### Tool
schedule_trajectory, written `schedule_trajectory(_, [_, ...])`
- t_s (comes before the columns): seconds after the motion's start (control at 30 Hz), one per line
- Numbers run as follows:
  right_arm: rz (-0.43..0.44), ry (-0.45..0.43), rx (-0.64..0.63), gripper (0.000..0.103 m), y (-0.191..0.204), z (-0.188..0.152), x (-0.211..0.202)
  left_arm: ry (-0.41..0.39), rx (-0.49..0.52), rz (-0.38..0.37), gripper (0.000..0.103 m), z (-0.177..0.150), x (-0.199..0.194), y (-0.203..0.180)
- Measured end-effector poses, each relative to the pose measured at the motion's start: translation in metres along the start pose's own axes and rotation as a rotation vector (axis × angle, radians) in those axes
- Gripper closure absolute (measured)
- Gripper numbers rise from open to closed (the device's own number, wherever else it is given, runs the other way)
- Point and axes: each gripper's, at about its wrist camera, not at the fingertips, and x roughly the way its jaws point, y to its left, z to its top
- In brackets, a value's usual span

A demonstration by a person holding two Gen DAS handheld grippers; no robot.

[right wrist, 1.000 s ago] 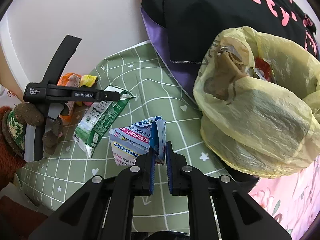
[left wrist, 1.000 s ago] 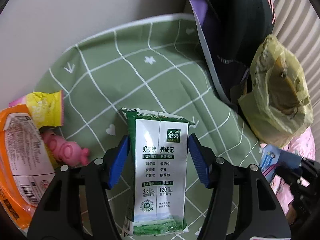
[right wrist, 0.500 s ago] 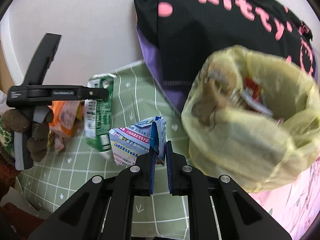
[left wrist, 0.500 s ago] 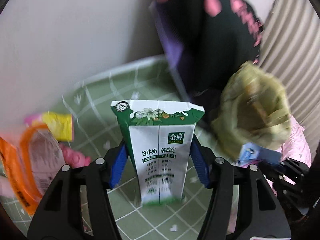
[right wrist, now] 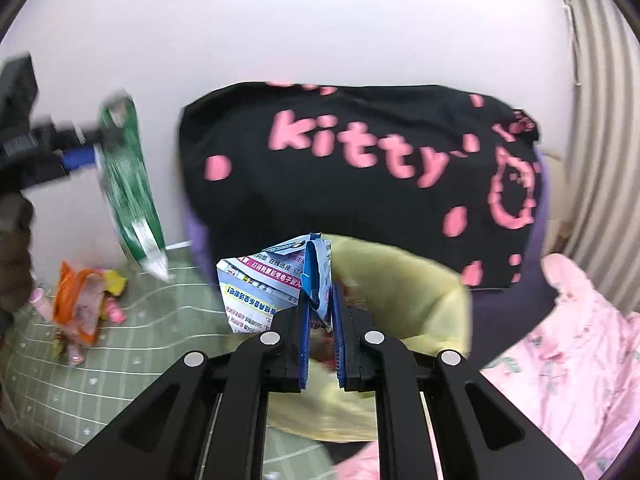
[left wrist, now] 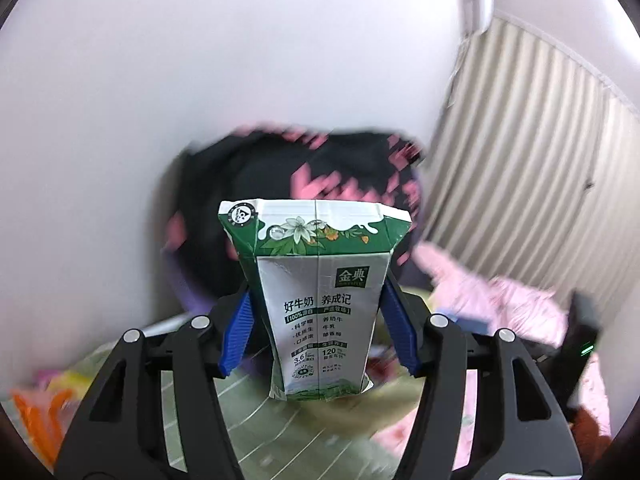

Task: Collect trash
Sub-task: 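Carry the milk carton and packet into the yellow bag bin and open both tools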

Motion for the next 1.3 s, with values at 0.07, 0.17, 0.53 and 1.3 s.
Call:
schedule_trajectory(0.07, [-0.034,0.009,0.000,0.092,-0.017,0.001,-0.002,-0.019,-0.002,-0.056,0.047,0.012,0.008,-0.014])
schedule_trajectory(0.17, [-0.050,0.024,0.016,0.092,-0.039,0.002,0.001,-0.008,-0.010,-0.118,0.047,0.021,0.034,-0.036])
schedule_trajectory(0.53, [0.003,0.146,-0.004,0.092,-0.079,-0.004,0.059,0.187,-0.012,-0.171,0.047,-0.019,0.152,-0.053])
schedule_trajectory(1.3, [0.033,0.205,-0.011,0.068,-0.078,-0.029,0.092,0.376,-0.058,-0.203,0.041,-0.073,0.196,-0.030])
